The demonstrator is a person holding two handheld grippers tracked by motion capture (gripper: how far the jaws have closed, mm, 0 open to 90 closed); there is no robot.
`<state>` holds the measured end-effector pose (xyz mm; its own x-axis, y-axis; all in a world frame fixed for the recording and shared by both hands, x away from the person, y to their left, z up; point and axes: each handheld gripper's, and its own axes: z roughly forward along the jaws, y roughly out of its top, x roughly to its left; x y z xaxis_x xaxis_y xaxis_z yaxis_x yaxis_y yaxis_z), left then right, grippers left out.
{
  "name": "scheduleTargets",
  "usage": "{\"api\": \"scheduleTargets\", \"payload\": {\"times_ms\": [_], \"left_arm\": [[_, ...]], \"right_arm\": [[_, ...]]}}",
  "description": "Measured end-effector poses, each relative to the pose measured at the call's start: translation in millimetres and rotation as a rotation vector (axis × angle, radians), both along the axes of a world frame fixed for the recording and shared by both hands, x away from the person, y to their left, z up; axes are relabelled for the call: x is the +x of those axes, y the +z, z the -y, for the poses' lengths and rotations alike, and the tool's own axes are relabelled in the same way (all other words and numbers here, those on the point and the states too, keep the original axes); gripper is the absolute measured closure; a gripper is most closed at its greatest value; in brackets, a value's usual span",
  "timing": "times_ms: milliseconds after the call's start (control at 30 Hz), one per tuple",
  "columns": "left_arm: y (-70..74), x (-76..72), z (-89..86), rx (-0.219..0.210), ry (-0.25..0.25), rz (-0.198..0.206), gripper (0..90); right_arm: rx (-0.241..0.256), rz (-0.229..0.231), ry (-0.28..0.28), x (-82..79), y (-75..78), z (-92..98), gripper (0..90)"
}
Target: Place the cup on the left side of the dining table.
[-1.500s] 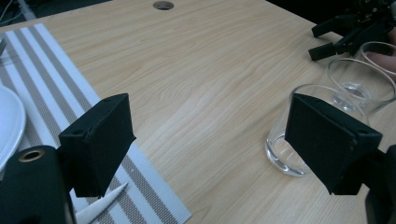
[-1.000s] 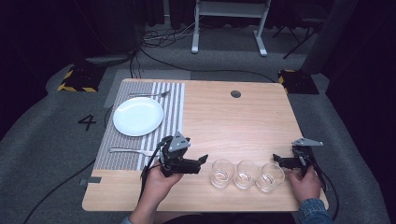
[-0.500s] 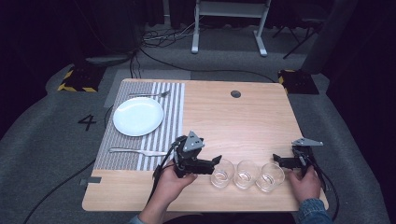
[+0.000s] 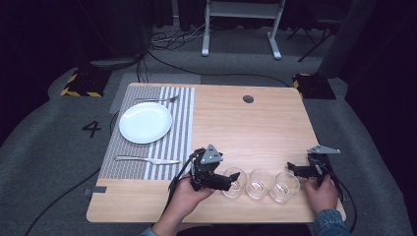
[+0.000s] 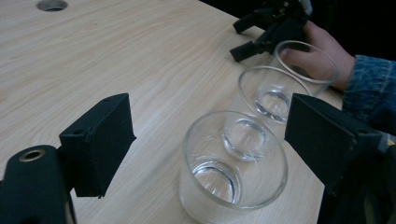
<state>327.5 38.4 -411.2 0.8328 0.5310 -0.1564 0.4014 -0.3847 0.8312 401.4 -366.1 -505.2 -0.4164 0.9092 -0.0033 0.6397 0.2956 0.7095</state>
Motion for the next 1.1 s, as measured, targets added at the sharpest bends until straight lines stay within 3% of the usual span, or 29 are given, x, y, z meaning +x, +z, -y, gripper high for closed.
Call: {"api": "scheduleTargets", "payload": {"times_ms": [267,367,500,600,867,1100], "left_arm": [[-12.3,-3.6,11.7,0.016,-0.051,-0.017,15.5],[-19.7,-2.8,15.3,0.030,-0.045,-0.033,15.5],[-26.7,0.8,15.1,0.013,-0.070,-0.078,15.4],[-30.6,0.8,15.8,0.003,-0.085,-0.083,15.3],[-45.9,0.1,23.0,0.054,-0.083,-0.067,15.6],[-52.4,-5.1,29.8,0.109,-0.064,-0.007,17.0]], "right_arm": [[0.000,0.000,0.000,0.0,0.0,0.0,0.5],[0.000,0.000,0.000,0.0,0.0,0.0,0.5],[0.000,0.000,0.000,0.0,0.0,0.0,0.5],[0.000,0.000,0.000,0.0,0.0,0.0,0.6],[0.000,0.000,0.000,0.0,0.0,0.0,0.5],[0.000,0.000,0.000,0.0,0.0,0.0,0.5]]}}
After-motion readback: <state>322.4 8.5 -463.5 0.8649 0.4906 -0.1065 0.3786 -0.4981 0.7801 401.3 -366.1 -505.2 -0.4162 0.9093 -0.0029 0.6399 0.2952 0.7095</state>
